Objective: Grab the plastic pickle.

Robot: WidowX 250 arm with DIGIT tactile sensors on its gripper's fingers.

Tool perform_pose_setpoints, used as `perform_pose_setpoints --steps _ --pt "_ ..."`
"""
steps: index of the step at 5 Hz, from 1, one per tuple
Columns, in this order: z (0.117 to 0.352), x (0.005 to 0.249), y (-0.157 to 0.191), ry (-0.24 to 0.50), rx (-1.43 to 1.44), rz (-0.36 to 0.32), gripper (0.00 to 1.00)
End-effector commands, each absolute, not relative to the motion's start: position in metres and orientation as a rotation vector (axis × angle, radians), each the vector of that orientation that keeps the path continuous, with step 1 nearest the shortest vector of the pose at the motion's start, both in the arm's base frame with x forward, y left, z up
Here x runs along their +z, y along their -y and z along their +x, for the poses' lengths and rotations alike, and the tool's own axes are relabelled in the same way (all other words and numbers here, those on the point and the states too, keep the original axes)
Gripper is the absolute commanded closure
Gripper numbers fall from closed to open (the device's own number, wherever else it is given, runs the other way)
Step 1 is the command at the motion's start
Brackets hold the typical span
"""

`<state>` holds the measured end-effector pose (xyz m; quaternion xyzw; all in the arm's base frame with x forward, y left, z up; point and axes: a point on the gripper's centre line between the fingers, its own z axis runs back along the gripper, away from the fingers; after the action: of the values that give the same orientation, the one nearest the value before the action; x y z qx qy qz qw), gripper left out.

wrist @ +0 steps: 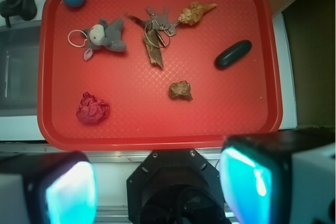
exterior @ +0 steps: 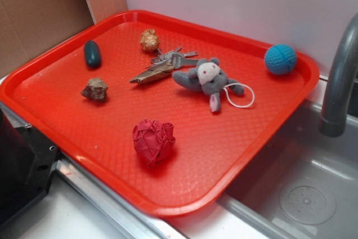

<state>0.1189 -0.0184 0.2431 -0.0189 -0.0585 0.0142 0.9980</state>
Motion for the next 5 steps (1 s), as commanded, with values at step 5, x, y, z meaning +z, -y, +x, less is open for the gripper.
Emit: perform_pose_setpoints --steps 5 --pt "0.184 0.131 -0.094 0.161 0.67 0.001 0.0"
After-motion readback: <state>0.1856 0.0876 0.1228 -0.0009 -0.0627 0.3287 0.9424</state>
